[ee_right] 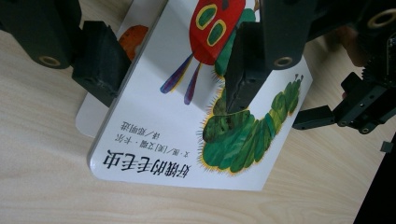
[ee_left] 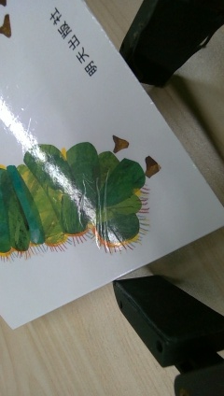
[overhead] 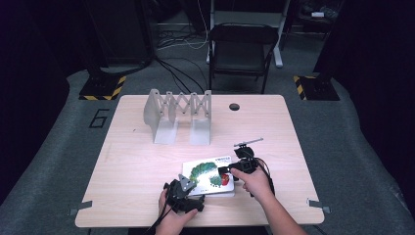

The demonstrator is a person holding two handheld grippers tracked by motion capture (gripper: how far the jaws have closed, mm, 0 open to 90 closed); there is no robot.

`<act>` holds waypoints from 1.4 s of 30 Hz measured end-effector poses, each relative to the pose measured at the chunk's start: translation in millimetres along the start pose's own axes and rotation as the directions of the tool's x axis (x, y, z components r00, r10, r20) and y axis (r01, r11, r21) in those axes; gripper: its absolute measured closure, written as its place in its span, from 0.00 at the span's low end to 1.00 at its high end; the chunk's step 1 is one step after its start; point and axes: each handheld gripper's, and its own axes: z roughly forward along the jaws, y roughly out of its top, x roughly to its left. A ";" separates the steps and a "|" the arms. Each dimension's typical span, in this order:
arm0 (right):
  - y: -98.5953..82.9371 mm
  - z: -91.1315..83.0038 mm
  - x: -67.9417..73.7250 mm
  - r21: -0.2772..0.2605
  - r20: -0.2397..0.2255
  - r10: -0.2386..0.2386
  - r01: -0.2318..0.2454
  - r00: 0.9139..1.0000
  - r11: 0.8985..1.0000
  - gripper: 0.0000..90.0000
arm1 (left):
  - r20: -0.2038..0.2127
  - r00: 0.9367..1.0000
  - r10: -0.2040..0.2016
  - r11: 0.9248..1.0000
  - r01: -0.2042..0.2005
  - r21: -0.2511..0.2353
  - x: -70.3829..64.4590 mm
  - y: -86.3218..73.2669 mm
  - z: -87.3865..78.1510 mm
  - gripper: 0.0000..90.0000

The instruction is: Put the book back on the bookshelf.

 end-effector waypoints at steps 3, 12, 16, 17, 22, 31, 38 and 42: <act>-1.0 2.0 -1.0 0.010 0.000 0.001 -0.001 1.000 1.000 0.49 | 0.002 1.000 0.013 1.000 -0.013 -0.001 2.2 -0.3 -0.4 0.02; -1.3 7.0 -0.2 0.025 -0.015 0.006 -0.006 1.000 1.000 0.49 | 0.006 1.000 0.020 1.000 -0.020 0.000 3.9 -0.7 -0.8 0.02; -1.0 8.2 -0.2 0.035 -0.017 0.006 -0.005 1.000 0.999 0.48 | 0.006 1.000 0.015 1.000 -0.015 -0.007 4.3 -1.2 -0.5 0.02; -1.2 9.2 -0.2 0.035 -0.017 0.003 -0.002 1.000 0.999 0.47 | 0.002 1.000 0.016 1.000 -0.016 -0.008 4.5 -1.3 -0.5 0.02; -3.1 10.3 0.7 0.048 -0.019 0.006 -0.005 1.000 0.999 0.47 | 0.015 0.999 0.030 1.000 -0.030 -0.007 8.0 -2.9 -2.0 0.02; -7.4 16.9 0.1 0.069 -0.052 0.011 -0.007 0.999 0.998 0.45 | 0.027 0.999 0.037 0.999 -0.036 -0.029 12.0 -6.9 -3.3 0.02; -8.3 19.6 0.8 0.076 -0.046 -0.011 0.014 0.999 0.997 0.40 | 0.034 0.999 0.036 0.999 -0.035 -0.026 13.2 -5.8 -2.5 0.02; -8.6 22.2 2.0 0.090 -0.036 -0.026 0.030 0.999 0.996 0.35 | 0.031 0.999 0.044 0.999 -0.043 -0.031 14.0 -5.8 -1.9 0.02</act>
